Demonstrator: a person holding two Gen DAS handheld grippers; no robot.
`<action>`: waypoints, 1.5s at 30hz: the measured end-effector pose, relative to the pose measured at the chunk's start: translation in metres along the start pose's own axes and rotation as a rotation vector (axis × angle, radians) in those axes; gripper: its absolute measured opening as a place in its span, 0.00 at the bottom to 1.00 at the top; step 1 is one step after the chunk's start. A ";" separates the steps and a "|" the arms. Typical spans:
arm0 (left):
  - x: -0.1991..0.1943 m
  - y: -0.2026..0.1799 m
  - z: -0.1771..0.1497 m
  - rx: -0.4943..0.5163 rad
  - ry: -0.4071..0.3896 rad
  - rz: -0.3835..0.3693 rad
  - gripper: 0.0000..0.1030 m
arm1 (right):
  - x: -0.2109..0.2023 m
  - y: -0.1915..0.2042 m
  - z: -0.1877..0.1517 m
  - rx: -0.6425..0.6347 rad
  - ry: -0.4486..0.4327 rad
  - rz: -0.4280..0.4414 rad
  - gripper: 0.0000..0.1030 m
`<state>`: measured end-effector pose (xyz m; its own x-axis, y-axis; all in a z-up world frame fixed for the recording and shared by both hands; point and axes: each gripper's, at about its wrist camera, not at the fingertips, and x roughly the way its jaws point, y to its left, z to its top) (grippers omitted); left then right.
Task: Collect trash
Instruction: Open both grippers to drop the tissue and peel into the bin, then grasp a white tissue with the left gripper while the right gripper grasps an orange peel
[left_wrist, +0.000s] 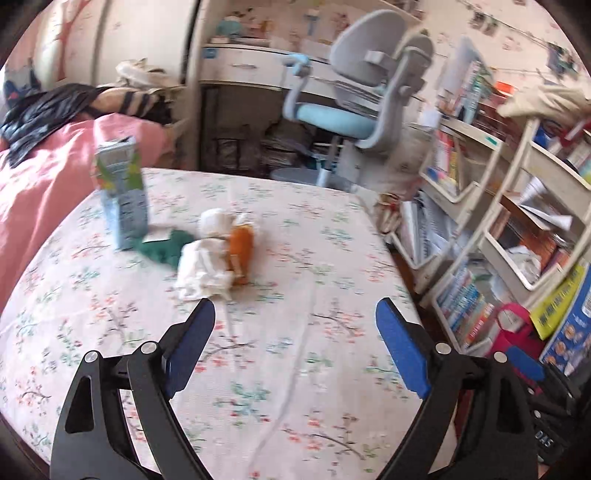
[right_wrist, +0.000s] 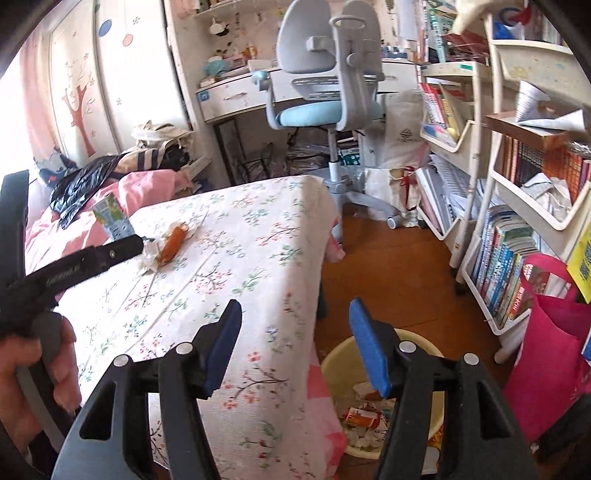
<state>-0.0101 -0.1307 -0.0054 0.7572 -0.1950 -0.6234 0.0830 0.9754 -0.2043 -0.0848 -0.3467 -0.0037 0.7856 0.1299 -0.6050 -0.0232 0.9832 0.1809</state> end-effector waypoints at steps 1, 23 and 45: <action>0.002 0.012 0.003 -0.035 0.004 0.027 0.83 | 0.002 0.003 0.000 -0.007 0.003 0.005 0.57; 0.101 0.097 0.032 -0.164 0.167 0.128 0.60 | 0.023 0.053 -0.002 -0.094 0.059 0.095 0.58; 0.058 0.144 0.016 -0.126 0.362 -0.220 0.22 | 0.057 0.105 0.008 -0.157 0.104 0.143 0.59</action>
<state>0.0564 0.0000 -0.0584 0.4529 -0.4418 -0.7744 0.1201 0.8909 -0.4380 -0.0375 -0.2368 -0.0126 0.6997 0.2740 -0.6598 -0.2321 0.9606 0.1527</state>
